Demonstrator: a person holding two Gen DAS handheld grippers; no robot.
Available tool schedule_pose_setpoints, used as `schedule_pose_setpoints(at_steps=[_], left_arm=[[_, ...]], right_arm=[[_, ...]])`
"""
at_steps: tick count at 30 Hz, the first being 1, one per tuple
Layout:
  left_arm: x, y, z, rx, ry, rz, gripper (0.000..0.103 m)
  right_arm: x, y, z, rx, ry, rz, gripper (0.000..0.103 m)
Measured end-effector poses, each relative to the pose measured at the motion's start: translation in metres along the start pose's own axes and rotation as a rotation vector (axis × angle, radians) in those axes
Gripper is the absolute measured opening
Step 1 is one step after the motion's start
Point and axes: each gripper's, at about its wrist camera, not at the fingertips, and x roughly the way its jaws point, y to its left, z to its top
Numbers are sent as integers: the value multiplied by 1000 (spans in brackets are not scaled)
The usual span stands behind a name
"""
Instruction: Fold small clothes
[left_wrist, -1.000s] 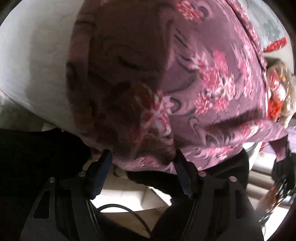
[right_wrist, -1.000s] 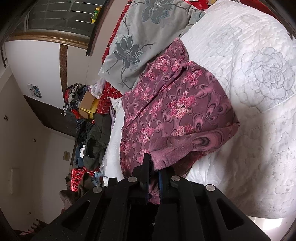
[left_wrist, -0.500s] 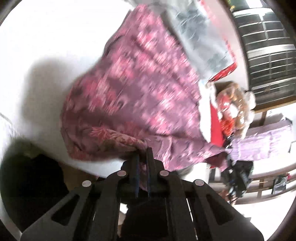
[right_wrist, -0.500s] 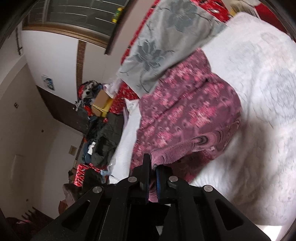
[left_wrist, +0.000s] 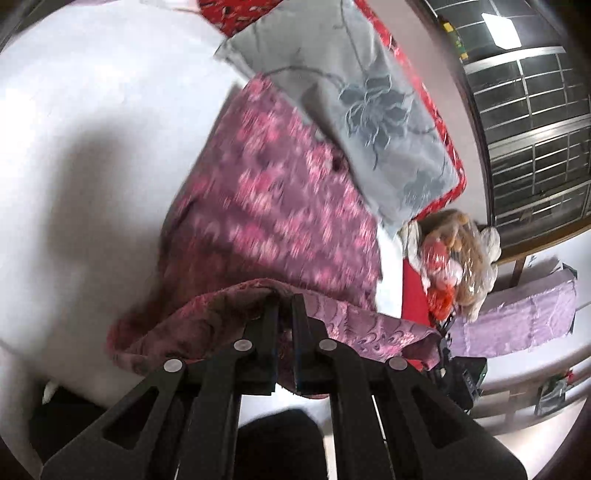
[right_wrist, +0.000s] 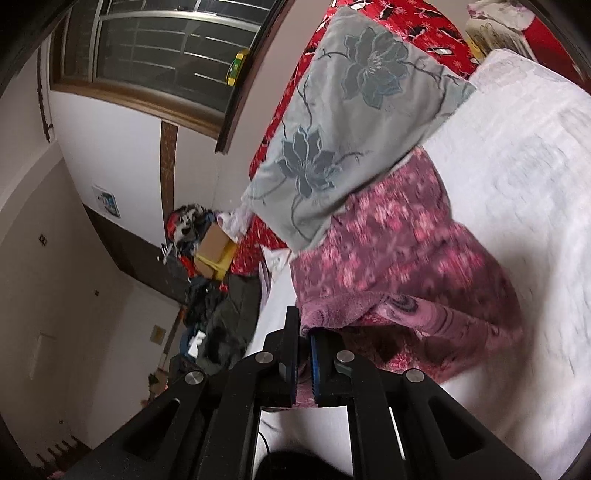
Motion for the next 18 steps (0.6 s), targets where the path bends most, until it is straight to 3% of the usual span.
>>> schedule_pose_setpoints(at_steps=[8,12,16,18], left_arm=[[47,-13,109,-16,-64,-17,4],[83,-13,174,-24,-85,33,4],[98,-16,200,16,-41,68,4],[92,-21,198,77,-28,77,7]], right_arm=[[62,-37,73,104,-87,2,5],[110,-72,106,174,-90,-85,5],[134,-90,125,192,-84,-204,5],[130,-99,131,252,-120,-204,6]])
